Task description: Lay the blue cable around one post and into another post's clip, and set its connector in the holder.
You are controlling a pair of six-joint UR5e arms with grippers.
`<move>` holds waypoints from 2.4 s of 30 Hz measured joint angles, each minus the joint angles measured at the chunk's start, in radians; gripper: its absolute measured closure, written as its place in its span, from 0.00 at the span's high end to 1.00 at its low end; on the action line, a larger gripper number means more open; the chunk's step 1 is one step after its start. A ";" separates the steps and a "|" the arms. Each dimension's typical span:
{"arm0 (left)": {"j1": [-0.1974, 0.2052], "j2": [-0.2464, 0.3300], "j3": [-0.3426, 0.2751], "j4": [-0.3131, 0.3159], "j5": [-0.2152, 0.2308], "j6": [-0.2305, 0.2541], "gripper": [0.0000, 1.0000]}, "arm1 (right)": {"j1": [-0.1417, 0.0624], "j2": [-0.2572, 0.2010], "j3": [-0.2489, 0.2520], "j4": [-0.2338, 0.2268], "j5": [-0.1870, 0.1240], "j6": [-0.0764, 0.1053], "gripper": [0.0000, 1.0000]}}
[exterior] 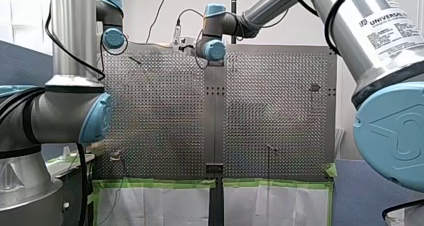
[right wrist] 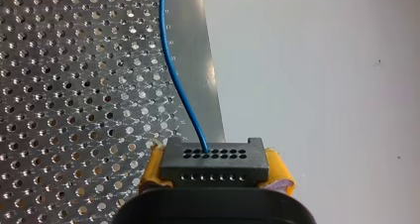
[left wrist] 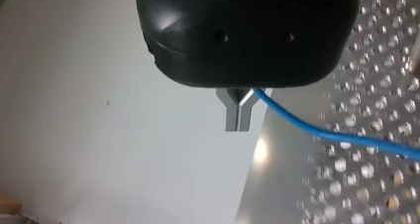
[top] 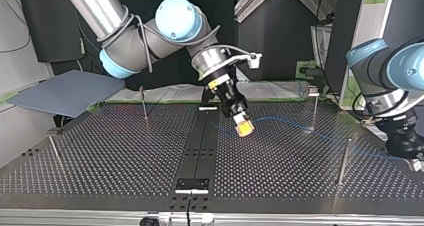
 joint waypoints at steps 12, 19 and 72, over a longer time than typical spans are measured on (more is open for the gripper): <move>0.090 -0.081 0.039 -0.006 0.099 -0.023 0.00 | -0.009 0.058 -0.064 0.005 0.003 0.003 0.00; 0.094 -0.098 0.050 -0.011 0.162 -0.034 0.00 | -0.015 0.095 -0.094 0.006 0.003 0.004 0.00; 0.052 -0.249 0.025 0.016 0.328 -0.074 0.69 | -0.119 0.248 -0.152 0.161 0.020 -0.019 0.00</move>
